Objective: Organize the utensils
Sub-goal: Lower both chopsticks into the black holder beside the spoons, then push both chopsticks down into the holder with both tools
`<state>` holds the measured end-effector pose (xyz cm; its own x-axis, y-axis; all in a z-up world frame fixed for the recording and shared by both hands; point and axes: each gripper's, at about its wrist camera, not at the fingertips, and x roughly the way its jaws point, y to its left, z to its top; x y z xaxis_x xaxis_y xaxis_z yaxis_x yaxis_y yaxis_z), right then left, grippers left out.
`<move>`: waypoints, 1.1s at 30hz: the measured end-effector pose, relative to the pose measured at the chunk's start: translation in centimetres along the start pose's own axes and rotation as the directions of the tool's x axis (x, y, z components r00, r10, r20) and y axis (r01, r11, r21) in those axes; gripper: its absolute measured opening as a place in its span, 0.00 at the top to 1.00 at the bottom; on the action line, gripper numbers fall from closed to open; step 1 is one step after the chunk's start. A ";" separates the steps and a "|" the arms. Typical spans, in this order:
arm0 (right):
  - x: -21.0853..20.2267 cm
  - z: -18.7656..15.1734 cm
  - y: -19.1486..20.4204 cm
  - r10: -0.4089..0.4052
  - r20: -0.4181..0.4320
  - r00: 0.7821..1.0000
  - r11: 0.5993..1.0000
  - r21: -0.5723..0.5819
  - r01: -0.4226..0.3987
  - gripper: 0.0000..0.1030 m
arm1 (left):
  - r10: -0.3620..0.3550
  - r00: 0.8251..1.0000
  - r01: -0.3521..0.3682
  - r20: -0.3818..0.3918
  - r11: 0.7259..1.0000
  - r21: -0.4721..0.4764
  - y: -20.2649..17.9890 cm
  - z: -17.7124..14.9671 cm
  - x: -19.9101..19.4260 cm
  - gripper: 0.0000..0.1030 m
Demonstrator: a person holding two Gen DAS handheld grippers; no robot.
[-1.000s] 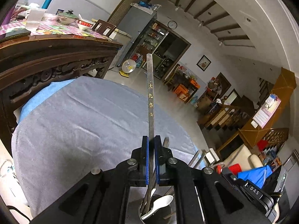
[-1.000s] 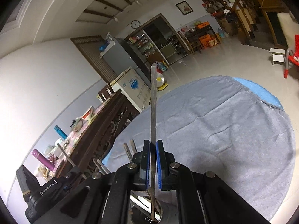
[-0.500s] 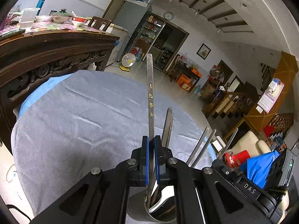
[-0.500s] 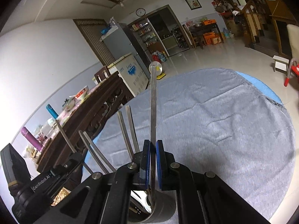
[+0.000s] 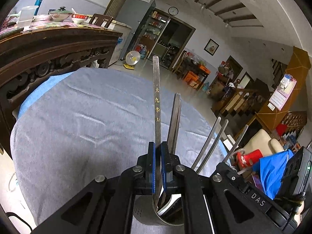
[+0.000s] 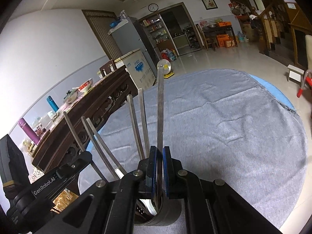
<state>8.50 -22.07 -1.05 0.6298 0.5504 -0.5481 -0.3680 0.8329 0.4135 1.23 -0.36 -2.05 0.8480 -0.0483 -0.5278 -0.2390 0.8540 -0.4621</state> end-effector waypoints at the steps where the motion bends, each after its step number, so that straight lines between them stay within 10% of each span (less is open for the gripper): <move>1: 0.0 -0.2 0.0 0.000 -0.003 1.000 1.000 -0.002 0.000 0.93 | -0.001 1.000 0.001 -0.003 1.000 0.002 0.0 -0.1 0.0 0.95; 33: -0.4 -1.2 1.0 -0.005 -0.007 1.000 0.999 -0.052 0.004 0.93 | -0.003 0.997 0.005 -0.071 0.999 0.038 -0.3 -1.9 -0.4 0.95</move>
<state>7.11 -21.37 -1.27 0.6266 0.5468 -0.5553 -0.4006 0.8372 0.3724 0.06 -1.58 -3.04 0.8128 -0.0873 -0.5760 -0.2165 0.8727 -0.4377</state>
